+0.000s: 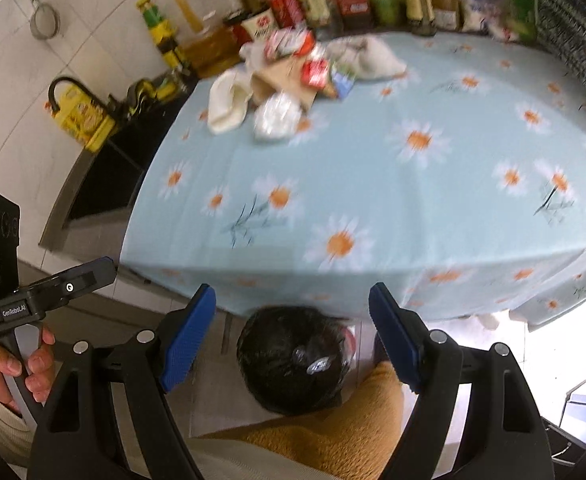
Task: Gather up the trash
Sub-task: 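Raise both tools back toward the trash on the table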
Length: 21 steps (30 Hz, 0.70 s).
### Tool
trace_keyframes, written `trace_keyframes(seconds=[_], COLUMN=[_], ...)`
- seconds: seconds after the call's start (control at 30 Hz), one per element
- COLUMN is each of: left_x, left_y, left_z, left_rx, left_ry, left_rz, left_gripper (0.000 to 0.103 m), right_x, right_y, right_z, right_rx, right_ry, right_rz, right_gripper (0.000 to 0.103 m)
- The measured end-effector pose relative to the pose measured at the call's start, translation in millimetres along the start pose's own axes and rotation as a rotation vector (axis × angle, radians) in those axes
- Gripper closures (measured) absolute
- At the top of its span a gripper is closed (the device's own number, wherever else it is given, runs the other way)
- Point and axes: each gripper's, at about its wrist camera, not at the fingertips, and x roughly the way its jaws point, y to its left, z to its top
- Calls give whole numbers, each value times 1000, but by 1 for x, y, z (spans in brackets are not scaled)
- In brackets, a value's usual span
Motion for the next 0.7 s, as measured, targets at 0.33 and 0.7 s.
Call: trace_keyframes(seconds=[0.33,0.7], left_x=[21,67], left_y=[-41,-67], left_z=[58,118], left_rx=[50,-1], left_ry=[-32,-37], left_rz=[-3,89], left_gripper=[26,26], right_x=[-2,39], right_y=[-46,-91], right_z=[74,161], right_rx=[-40,-130], right_ry=[-46,-5], right_rz=[-8,55], right_gripper=[25,25])
